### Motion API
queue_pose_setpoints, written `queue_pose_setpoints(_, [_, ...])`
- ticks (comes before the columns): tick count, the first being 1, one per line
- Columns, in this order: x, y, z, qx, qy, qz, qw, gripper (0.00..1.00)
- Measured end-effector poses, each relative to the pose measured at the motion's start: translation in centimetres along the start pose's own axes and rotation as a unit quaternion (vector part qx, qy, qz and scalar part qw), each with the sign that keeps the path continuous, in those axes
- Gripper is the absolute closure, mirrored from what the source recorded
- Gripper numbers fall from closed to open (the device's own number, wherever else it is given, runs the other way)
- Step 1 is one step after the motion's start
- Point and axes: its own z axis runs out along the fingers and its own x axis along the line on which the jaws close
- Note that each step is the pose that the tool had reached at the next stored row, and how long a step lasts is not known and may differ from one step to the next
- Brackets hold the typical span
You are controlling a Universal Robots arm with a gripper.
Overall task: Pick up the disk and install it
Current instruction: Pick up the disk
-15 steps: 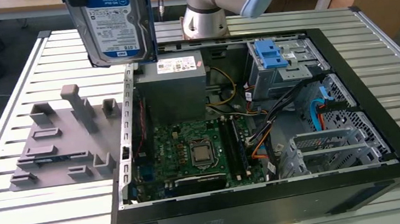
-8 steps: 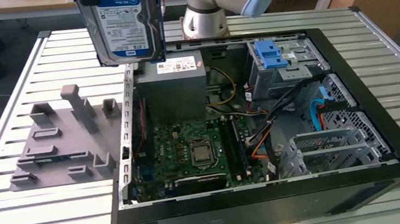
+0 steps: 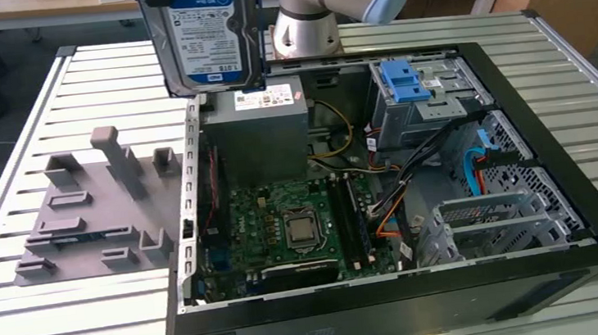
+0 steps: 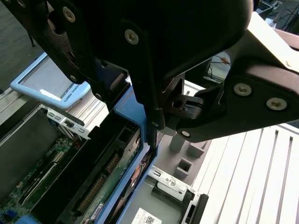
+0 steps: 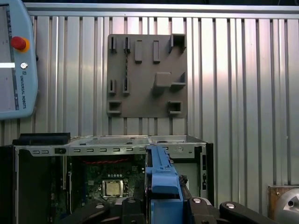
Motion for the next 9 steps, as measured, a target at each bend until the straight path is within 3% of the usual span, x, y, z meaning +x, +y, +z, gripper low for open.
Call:
queue_pose_setpoints(5, [-0.02, -1.12, -0.03, 0.0000, 0.0000, 0.000, 1.0000, 0.64])
queue_pose_setpoints(9, [-0.02, -1.29, -0.03, 0.0000, 0.0000, 0.000, 1.0000, 0.64])
